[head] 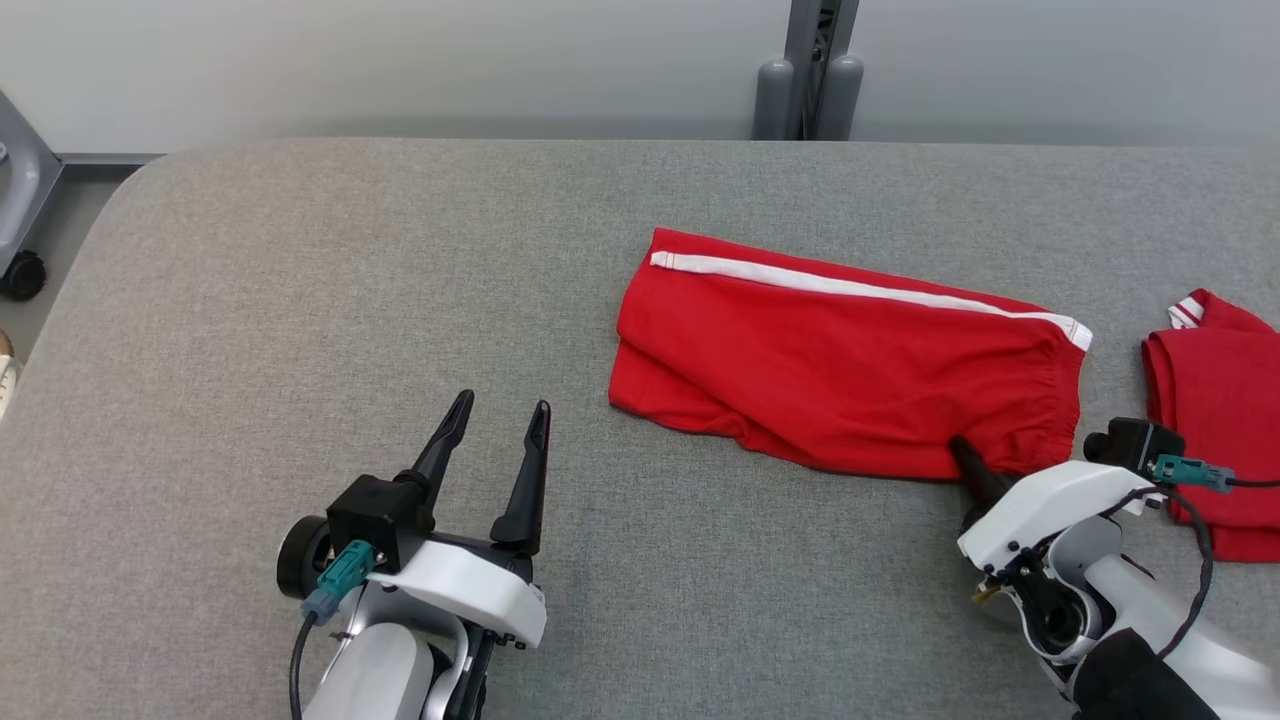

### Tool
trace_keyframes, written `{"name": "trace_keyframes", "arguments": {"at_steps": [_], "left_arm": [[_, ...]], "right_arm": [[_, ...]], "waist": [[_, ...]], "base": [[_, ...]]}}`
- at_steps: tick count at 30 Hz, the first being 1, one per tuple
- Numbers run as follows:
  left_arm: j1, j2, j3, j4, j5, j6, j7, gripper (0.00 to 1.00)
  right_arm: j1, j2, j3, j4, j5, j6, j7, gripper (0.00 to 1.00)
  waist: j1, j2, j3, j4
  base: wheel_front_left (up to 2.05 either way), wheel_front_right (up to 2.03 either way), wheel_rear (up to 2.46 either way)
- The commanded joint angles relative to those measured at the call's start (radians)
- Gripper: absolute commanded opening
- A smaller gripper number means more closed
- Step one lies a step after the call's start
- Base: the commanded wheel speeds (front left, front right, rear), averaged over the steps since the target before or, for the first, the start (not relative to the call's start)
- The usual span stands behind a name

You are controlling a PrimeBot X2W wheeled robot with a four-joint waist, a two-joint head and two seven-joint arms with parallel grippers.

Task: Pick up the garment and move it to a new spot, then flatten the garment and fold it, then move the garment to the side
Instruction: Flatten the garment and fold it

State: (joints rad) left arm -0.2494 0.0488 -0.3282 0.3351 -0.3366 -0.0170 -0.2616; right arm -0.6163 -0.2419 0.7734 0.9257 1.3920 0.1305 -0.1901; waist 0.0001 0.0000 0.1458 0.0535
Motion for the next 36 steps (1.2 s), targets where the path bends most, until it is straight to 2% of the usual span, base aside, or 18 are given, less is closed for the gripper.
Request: {"name": "trace_keyframes", "arguments": {"at_steps": [1,13,21,30,31,32,33,36], "left_arm": [[0.002,0.004,0.002,0.002,-0.007,0.000,-0.004,1.00],[0.019,0.004,0.001,0.014,-0.009,0.006,-0.005,1.00],[0.031,0.004,-0.005,0.018,-0.013,0.007,-0.005,1.00],[0.041,0.004,-0.007,0.026,-0.007,0.004,-0.005,1.00],[0.044,0.004,-0.008,0.027,-0.007,0.003,-0.005,1.00],[0.046,0.004,-0.008,0.027,-0.007,0.003,-0.005,1.00],[0.048,0.004,-0.008,0.029,-0.007,0.002,-0.005,1.00],[0.054,0.004,-0.010,0.032,-0.007,0.001,-0.005,1.00]], "right_arm": [[0.011,-0.013,0.006,-0.002,-0.009,0.000,0.007,0.00],[0.040,-0.131,0.162,-0.097,-0.096,0.000,0.077,0.00],[0.055,-0.161,0.210,-0.114,-0.097,0.000,0.079,0.00],[0.061,-0.173,0.269,-0.067,-0.132,0.000,0.052,0.00],[0.058,-0.168,0.270,-0.061,-0.132,0.000,0.041,0.39],[0.057,-0.161,0.267,-0.058,-0.126,0.000,0.030,0.91],[0.058,-0.155,0.261,-0.054,-0.113,0.000,0.025,1.00],[0.068,-0.148,0.248,-0.060,-0.086,0.000,0.010,1.00]], "waist": [[-0.0001,0.0000,-0.003,-0.002],[-0.0001,0.0000,-0.038,-0.024],[-0.0001,0.0000,-0.060,-0.035],[-0.0001,0.0000,-0.080,-0.039],[-0.0001,0.0000,-0.082,-0.041],[-0.0001,0.0000,-0.085,-0.042],[-0.0001,0.0000,-0.089,-0.043],[-0.0001,0.0000,-0.100,-0.047]], "base": [[0.00,0.00,0.00],[0.00,0.00,0.00],[0.00,0.00,0.00],[0.00,0.00,0.00],[0.00,0.00,0.00],[0.00,0.00,0.00],[0.00,0.00,0.00],[0.00,0.00,0.00]]}}
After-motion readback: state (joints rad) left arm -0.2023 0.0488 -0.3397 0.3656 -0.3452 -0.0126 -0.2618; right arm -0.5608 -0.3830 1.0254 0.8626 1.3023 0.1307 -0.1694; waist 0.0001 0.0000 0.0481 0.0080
